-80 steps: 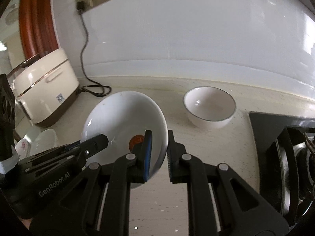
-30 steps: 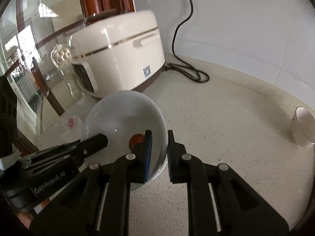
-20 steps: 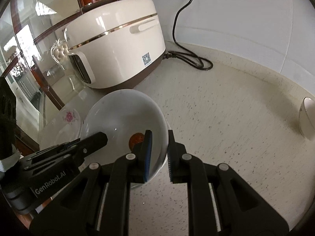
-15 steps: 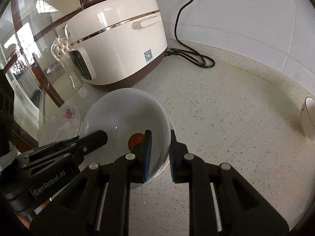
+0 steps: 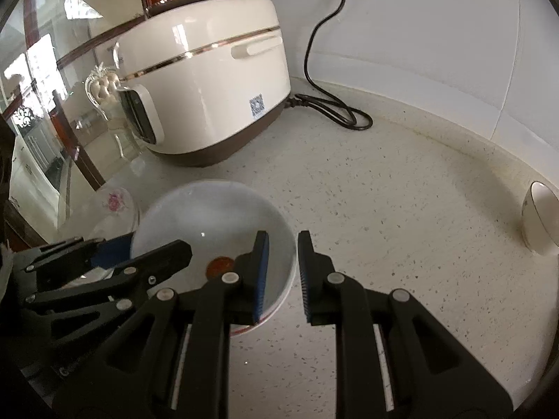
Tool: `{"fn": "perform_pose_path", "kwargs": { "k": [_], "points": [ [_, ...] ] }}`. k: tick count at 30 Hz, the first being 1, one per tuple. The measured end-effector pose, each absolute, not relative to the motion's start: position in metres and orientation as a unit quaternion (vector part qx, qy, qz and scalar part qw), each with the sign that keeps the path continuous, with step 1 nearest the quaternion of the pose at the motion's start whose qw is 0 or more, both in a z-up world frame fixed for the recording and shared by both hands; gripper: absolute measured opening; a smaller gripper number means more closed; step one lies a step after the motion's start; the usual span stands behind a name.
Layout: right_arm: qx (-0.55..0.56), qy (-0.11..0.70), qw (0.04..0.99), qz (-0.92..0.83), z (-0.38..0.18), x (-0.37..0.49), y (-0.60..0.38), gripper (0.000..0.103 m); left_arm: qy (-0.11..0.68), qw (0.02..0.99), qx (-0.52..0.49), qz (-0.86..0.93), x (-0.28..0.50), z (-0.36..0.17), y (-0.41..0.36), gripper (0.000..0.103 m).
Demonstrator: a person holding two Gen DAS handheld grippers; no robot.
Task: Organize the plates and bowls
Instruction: 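Lower the red-and-white bowl into the white bowl and open both grippers, then move both grippers to the plain white bowl beside the stove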
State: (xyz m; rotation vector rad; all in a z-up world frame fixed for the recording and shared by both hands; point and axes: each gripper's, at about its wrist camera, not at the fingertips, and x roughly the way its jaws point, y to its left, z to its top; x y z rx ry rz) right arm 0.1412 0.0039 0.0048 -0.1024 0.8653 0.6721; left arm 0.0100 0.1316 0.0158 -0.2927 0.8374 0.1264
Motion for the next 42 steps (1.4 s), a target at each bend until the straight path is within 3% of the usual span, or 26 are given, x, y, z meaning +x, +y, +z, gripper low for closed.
{"fn": "perform_pose_path", "kwargs": {
  "k": [4,5,7,10,12,15,20,31,35,42],
  "points": [
    [-0.031,0.408,0.857,0.313,0.004,0.144,-0.006,0.025,0.387,0.915,-0.100,0.048,0.009,0.020,0.129,0.051],
    [-0.020,0.407,0.859,0.312,0.004,0.146,-0.009,0.029,0.383,0.918,-0.091,0.040,0.009,0.019,0.129,0.051],
    [0.003,0.393,0.865,0.313,0.007,0.147,-0.019,0.055,0.371,0.925,-0.078,0.019,0.009,0.018,0.131,0.053],
    [0.019,0.359,0.881,0.308,0.015,0.144,-0.029,0.062,0.331,0.941,-0.061,-0.016,0.005,0.021,0.143,0.054],
    [0.028,0.345,0.885,0.312,0.019,0.147,-0.032,0.066,0.294,0.953,-0.048,-0.047,0.003,0.026,0.154,0.062],
    [0.076,0.364,0.867,0.331,0.015,0.161,-0.043,0.066,0.269,0.960,-0.036,-0.064,0.009,0.031,0.167,0.063],
    [0.122,0.404,0.858,0.294,0.021,0.195,-0.058,0.066,0.327,0.939,-0.058,-0.090,0.041,0.050,0.177,0.063],
    [0.063,0.500,0.858,0.097,0.068,0.224,-0.107,0.066,0.367,0.905,-0.133,-0.168,0.058,0.104,0.129,0.063],
    [0.044,0.508,0.860,0.034,0.074,0.231,-0.133,0.066,0.370,0.905,-0.105,-0.179,0.063,0.119,0.106,0.063],
    [0.070,0.537,0.840,-0.039,0.083,0.229,-0.194,0.066,0.424,0.876,-0.135,-0.188,0.085,0.108,0.086,0.063]
  ]
}}
